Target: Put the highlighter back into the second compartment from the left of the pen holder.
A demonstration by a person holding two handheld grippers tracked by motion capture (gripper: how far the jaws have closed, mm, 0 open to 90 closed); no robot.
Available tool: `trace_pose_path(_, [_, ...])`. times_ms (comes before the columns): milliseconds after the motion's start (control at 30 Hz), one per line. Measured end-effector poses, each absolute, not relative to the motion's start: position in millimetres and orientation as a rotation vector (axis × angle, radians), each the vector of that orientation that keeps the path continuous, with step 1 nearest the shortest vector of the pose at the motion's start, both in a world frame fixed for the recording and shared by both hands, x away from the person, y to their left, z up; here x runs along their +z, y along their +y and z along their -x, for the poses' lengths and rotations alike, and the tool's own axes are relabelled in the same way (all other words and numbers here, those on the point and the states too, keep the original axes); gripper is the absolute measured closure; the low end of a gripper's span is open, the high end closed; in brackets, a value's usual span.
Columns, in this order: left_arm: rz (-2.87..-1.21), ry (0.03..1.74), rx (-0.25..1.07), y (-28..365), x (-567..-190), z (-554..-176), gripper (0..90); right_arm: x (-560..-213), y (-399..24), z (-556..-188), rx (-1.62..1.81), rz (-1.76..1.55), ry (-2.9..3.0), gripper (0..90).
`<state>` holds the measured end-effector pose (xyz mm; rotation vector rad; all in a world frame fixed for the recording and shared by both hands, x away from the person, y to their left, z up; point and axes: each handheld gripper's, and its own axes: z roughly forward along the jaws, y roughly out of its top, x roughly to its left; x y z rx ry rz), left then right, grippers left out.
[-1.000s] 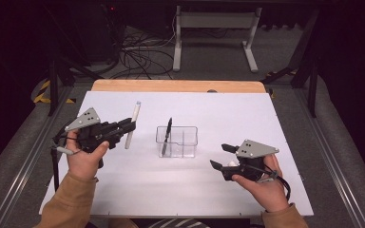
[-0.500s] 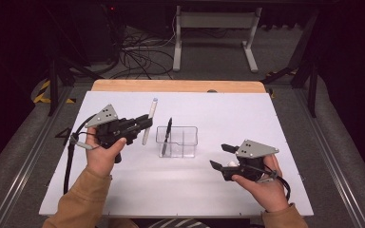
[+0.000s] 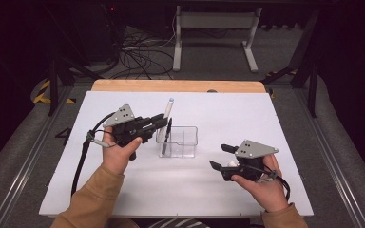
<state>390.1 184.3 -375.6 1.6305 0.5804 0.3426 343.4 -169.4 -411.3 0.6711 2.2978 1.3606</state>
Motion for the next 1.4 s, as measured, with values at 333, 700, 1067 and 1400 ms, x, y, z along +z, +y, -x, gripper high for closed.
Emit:
trace_pose_path(333, [-1.622, 0.555, 0.344, 168, -383, -399, 78.6, -413, -169, -344, 1.359, -0.674, 2.308, 32.3])
trace_pose_path(700, [-1.591, 0.544, 0.332, 156, -393, -410, 78.6, -415, -168, -345, 1.357, -0.673, 2.317, 32.3])
trace_pose_path(1067, [-1.583, 0.544, 0.324, 144, -399, -419, 78.6, -415, -168, -345, 1.358, -0.673, 2.317, 32.1])
trace_pose_path(1400, [-1.594, 0.547, 0.336, 140, -403, -422, 78.6, -414, -168, -344, 1.362, -0.663, 2.316, 32.0])
